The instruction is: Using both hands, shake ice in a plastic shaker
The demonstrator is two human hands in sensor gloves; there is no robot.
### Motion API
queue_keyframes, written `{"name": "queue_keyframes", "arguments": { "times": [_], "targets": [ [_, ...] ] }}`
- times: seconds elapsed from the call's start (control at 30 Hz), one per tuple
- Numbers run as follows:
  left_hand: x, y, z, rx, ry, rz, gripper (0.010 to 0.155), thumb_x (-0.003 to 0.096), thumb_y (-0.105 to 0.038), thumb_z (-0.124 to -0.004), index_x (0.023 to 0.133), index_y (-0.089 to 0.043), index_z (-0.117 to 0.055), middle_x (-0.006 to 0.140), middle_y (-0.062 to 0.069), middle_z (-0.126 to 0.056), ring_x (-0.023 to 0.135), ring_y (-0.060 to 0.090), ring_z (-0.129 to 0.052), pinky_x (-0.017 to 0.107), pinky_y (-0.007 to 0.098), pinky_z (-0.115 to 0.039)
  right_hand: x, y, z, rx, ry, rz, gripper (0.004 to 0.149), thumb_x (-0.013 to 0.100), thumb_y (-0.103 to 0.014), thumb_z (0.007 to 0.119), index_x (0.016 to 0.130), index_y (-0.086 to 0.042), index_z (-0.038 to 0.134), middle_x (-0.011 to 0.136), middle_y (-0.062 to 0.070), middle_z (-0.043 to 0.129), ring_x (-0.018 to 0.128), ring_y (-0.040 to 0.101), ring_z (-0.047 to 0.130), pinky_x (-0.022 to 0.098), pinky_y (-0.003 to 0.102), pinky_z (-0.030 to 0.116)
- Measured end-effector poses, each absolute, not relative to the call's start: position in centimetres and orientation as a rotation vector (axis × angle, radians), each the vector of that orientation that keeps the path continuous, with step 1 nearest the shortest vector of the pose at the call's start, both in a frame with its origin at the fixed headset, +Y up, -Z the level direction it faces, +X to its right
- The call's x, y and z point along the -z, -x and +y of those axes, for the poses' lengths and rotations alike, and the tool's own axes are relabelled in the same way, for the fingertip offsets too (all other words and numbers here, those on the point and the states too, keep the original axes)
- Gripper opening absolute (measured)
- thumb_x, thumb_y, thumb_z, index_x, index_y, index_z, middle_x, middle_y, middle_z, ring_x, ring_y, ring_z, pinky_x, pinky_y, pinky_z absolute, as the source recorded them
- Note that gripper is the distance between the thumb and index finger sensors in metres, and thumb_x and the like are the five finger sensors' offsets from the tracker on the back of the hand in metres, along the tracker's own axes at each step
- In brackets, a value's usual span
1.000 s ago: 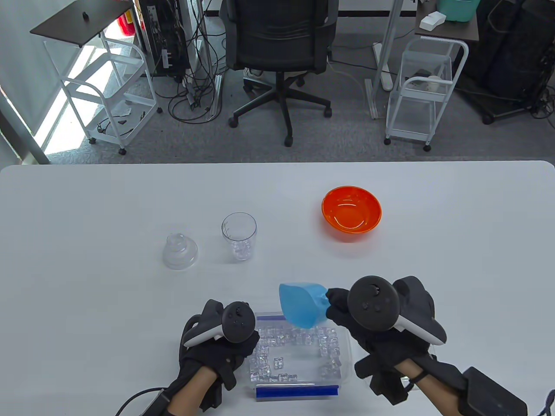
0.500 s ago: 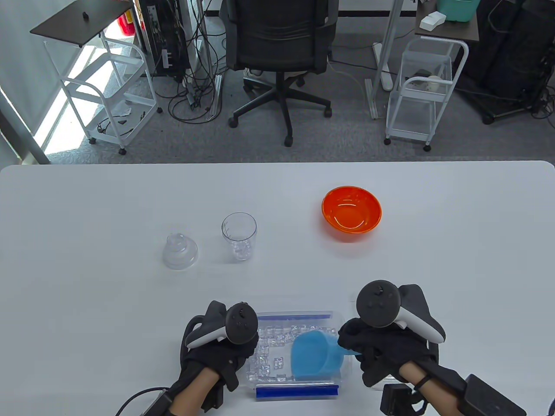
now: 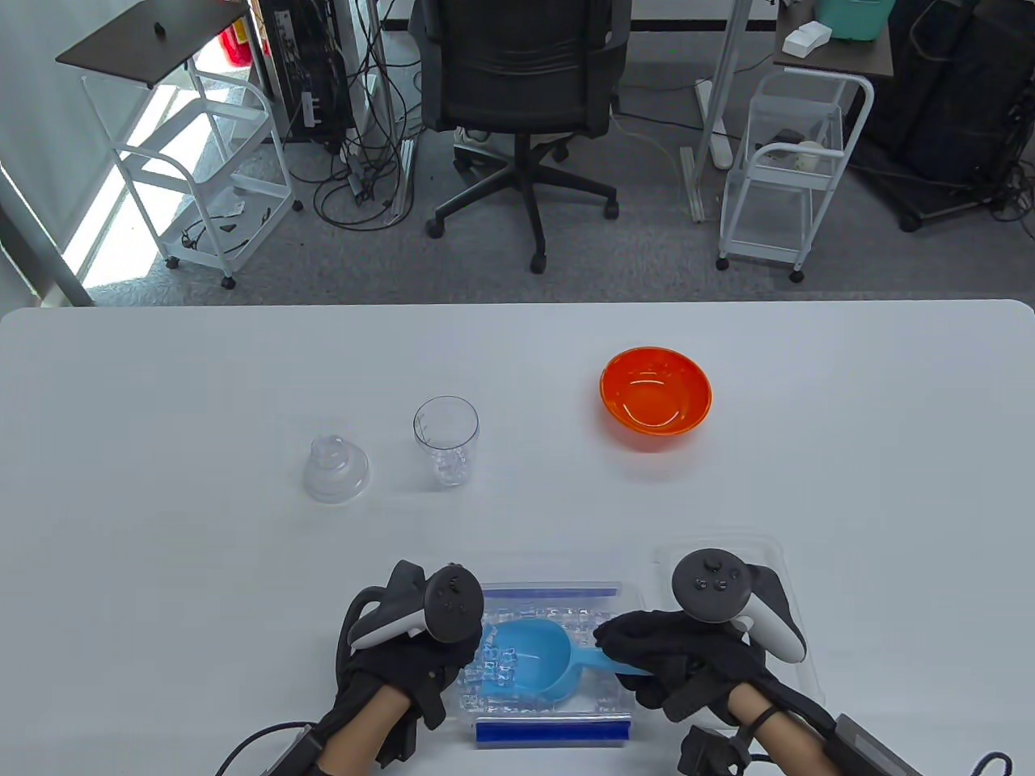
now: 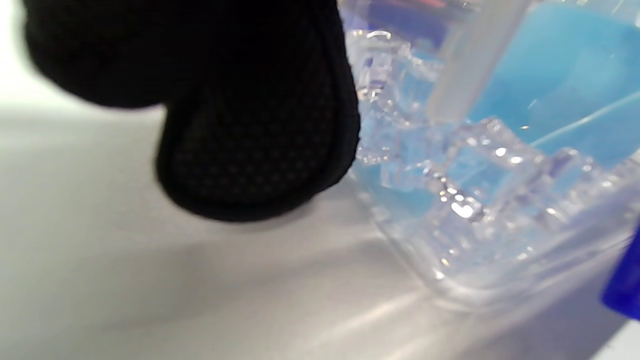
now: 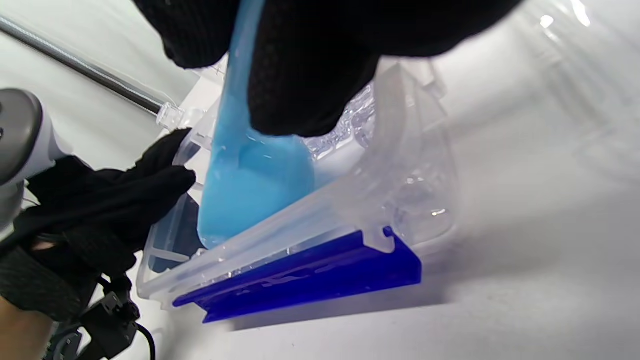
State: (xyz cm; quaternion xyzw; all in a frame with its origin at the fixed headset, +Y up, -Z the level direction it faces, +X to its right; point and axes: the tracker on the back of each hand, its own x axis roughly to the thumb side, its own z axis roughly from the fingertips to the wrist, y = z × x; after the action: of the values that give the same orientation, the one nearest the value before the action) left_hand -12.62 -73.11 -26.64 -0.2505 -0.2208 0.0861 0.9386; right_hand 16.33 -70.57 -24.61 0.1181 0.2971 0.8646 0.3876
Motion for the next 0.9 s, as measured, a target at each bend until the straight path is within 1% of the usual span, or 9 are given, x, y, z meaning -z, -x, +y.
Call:
{"name": "queue_keyframes", "arguments": {
  "times": [0.2,0.3,0.57,0.7,0.9],
  "targets": [
    [26.6,12.6,-73.1,-0.177,0.510,-0.445,0.072,0.0646,-0.033,-0.042,0.100,0.018,-0.006,0.060,0.015,-0.099,0.030,0.022,-0.106,0.019,0.030,-0.088,24.7,-18.6,-70.0,-2.154,-0.254,0.658,0.047,0.053,-0.035,0.074,0.090,-0.008,0.085,0.056,0.014,0.098,0.018,0.013,0.097,0.008,0.025,0.086],
    [26.6,12.6,-73.1,-0.163,0.495,-0.442,0.071,0.0646,-0.032,-0.042,0.100,0.019,-0.009,0.056,0.015,-0.102,0.026,0.021,-0.107,0.017,0.029,-0.088,24.7,-19.8,-70.0,-2.121,-0.229,0.650,0.047,0.053,-0.035,0.074,0.090,-0.009,0.085,0.056,0.013,0.098,0.018,0.013,0.097,0.008,0.024,0.086],
    [26.6,12.6,-73.1,-0.164,0.498,-0.440,0.071,0.0645,-0.032,-0.042,0.099,0.021,-0.009,0.056,0.015,-0.102,0.025,0.020,-0.107,0.016,0.029,-0.088,25.0,-22.0,-69.7,-1.981,-0.163,0.671,0.046,0.053,-0.034,0.075,0.088,-0.007,0.087,0.054,0.014,0.099,0.016,0.012,0.097,0.006,0.024,0.086],
    [26.6,12.6,-73.1,-0.168,0.499,-0.439,0.071,0.0645,-0.032,-0.042,0.099,0.020,-0.009,0.055,0.015,-0.102,0.025,0.020,-0.107,0.016,0.029,-0.088,25.5,-22.7,-68.6,-1.930,-0.144,0.652,0.046,0.053,-0.034,0.075,0.088,-0.007,0.087,0.054,0.014,0.099,0.016,0.012,0.098,0.006,0.024,0.087],
    [26.7,12.6,-73.1,-0.171,0.503,-0.439,0.071,0.0645,-0.032,-0.042,0.099,0.020,-0.009,0.056,0.014,-0.101,0.025,0.020,-0.107,0.016,0.028,-0.088,26.8,-23.5,-66.3,-1.961,-0.115,0.566,0.046,0.053,-0.034,0.075,0.088,-0.007,0.087,0.054,0.014,0.099,0.016,0.012,0.098,0.006,0.023,0.087]
  ]
}}
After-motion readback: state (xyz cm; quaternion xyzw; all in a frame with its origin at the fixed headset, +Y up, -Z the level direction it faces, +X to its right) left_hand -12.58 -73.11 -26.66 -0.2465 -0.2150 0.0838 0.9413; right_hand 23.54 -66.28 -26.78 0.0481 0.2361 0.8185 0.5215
